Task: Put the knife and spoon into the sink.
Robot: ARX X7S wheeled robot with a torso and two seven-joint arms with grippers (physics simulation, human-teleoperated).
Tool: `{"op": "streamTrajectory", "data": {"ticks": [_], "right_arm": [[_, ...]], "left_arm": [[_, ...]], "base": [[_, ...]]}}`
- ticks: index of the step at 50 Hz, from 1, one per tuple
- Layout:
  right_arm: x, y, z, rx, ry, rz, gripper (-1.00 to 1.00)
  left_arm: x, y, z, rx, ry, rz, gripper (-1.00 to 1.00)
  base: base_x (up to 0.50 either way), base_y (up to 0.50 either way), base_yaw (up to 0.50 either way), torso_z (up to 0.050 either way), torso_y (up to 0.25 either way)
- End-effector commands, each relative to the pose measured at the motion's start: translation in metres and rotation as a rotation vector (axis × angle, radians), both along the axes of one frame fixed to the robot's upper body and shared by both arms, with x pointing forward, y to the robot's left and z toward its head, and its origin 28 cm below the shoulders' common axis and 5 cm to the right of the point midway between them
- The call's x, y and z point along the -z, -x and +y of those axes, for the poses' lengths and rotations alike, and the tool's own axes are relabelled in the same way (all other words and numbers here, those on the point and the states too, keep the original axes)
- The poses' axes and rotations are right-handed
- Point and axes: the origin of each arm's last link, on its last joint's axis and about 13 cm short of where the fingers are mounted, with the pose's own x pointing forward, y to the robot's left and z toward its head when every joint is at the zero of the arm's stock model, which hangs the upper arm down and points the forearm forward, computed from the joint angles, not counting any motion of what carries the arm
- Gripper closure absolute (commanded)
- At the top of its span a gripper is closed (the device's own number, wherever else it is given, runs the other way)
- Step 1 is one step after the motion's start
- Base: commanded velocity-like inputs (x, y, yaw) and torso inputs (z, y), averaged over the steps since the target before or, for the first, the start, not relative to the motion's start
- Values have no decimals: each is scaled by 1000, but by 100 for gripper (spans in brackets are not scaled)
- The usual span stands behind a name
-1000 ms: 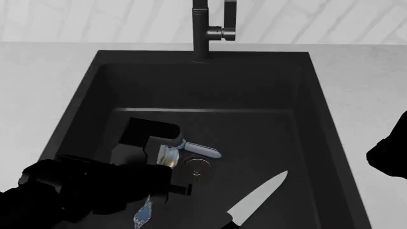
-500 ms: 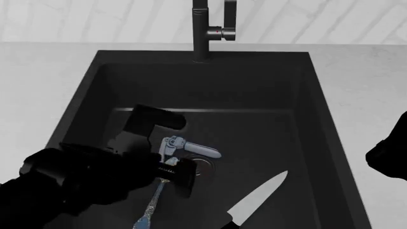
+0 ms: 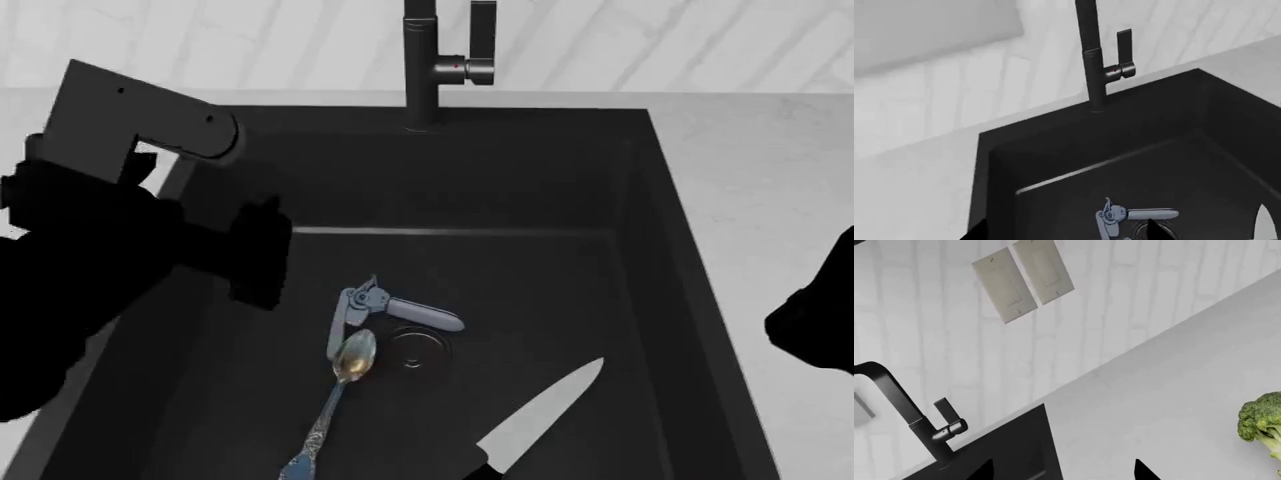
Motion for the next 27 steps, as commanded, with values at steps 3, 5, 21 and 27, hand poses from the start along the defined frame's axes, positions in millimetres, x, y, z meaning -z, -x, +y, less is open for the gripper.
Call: {"op": "streamTrajectory", "data": {"ticks": [3, 5, 21, 27], "right_arm": [[-2, -1, -3, 18, -2, -12, -100], [-2, -1, -3, 19, -1, -11, -100], [-2, 6, -2, 25, 3, -11, -100], [-4, 7, -2, 29, 8, -10, -100]], "left_arm": [[-21, 112, 53, -109, 8, -206, -100], [-19, 128, 56, -78, 26, -211, -100], [2, 215, 58, 113, -144, -111, -100], [-8, 217, 66, 61, -91, -302, -100]], "base": [[0, 0, 0, 0, 0], [0, 0, 0, 0, 0], [0, 0, 0, 0, 0], [0, 0, 0, 0, 0]]}}
